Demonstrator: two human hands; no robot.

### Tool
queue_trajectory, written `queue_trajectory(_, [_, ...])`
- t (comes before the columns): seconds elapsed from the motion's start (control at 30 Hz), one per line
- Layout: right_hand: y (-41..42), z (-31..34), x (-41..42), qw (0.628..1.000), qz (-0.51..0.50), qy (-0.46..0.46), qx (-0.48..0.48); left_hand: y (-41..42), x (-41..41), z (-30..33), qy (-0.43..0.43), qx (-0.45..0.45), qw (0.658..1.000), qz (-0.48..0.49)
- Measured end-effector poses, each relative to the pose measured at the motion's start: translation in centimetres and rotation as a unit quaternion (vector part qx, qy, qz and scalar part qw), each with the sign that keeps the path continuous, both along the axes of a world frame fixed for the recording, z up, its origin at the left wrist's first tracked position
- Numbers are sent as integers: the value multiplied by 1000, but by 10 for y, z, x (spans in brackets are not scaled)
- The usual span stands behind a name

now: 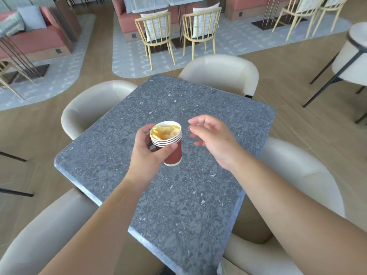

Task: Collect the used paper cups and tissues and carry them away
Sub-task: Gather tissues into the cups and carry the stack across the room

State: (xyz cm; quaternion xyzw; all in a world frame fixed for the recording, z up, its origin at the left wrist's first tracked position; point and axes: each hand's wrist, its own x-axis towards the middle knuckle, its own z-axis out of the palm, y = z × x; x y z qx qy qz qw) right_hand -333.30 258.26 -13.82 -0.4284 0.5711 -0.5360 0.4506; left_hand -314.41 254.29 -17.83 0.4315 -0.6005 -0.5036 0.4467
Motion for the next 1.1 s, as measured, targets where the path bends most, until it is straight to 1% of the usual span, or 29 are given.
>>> queue_trajectory(0.3, [51, 10, 33, 995, -84, -55, 12, 16, 28, 10, 46, 23, 997, -65])
queue_trajectory(0.47, [81, 9, 56, 987, -139, -76, 12, 29, 40, 14, 56, 10, 992, -111])
queue_trajectory(0.6, [108, 8, 68, 979, -184, -87, 4, 43, 37, 11, 75, 18, 986, -147])
queue_trajectory(0.83, [181, 5, 59, 957, -278, -85, -6, 86, 2, 7, 86, 39, 964, -250])
queue_trajectory(1.1, [282, 11, 28, 921, -377, -95, -21, 154, -65, 8, 53, 44, 925, -375])
